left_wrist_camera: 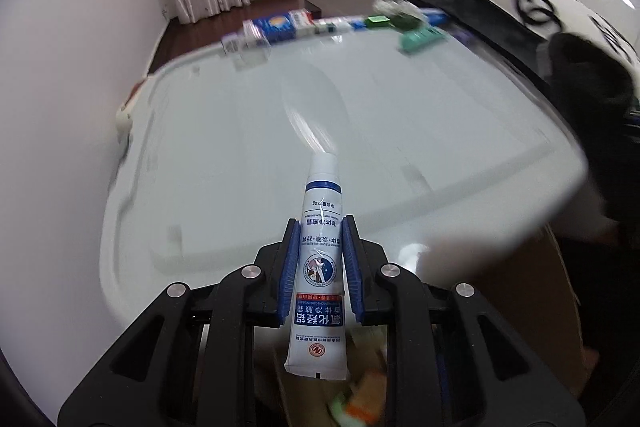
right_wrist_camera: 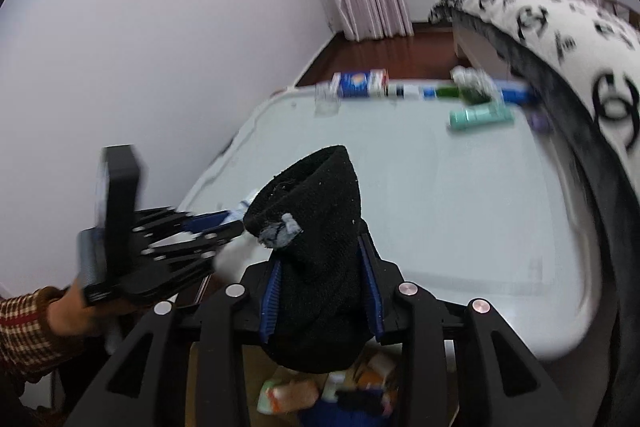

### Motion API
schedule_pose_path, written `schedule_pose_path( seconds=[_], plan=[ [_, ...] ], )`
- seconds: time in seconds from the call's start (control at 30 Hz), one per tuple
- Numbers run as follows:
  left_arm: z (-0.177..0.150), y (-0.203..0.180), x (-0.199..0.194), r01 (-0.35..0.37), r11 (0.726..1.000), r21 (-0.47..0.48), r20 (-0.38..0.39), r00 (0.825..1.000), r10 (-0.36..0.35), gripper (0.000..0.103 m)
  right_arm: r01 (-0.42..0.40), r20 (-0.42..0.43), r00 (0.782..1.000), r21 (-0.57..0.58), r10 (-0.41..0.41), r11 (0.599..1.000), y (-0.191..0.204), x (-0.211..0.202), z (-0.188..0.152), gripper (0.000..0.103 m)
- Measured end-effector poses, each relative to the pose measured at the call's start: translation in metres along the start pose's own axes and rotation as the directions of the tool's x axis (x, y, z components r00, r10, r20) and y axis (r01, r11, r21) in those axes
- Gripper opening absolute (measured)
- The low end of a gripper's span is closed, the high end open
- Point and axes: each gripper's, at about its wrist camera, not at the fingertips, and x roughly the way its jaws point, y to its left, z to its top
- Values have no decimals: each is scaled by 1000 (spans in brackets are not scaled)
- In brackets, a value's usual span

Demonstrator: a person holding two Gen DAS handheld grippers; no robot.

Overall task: Collect trash
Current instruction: 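Drop the ointment tube and black cloth items into the cardboard box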

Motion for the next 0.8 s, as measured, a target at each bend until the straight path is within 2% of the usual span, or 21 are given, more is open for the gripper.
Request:
schedule_pose_path(
  seconds=[0.17,0.27,0.3,0.33,0.4,0.47,0.53,0.6,0.7,0.8],
  plan=[
    [-70,-29,-17,40,999,12,-101,994,-38,22,32,-160,987,20,-28,999,2,7,-73,35],
    [-105,-42,-6,62,998,7,-198,978,-60,22,86,-262,962,9,-80,996,1,19,-114,47],
    [-114,-45,-2,73,997,-11,-227,971,-73,25,109,-288,952,-9,-107,994,3,24,-125,62],
    [-123,-49,5,88,996,-24,-277,957,-91,31,136,-305,942,-29,-138,990,5,27,-133,78],
    [-127,-52,11,66,998,-20,-329,942,-69,63,155,-341,924,-74,-171,985,14,34,-142,90],
    [-121,-54,9,16,1000,-16,-316,949,-20,69,140,-323,932,-91,-162,986,21,34,-143,94],
    [-112,-54,-1,15,1000,-20,-257,966,-20,71,125,-317,938,-69,-141,990,20,34,-141,96],
    [-104,-51,-12,13,999,-37,-202,979,-20,79,106,-301,947,-18,-107,994,14,30,-137,96],
    [-90,-48,-24,14,998,-56,-132,991,-21,80,66,-270,962,65,-46,996,5,25,-127,97],
    [-76,-47,-32,1,999,-49,-77,997,-5,80,66,-245,969,77,-45,995,3,19,-119,97]
  ],
)
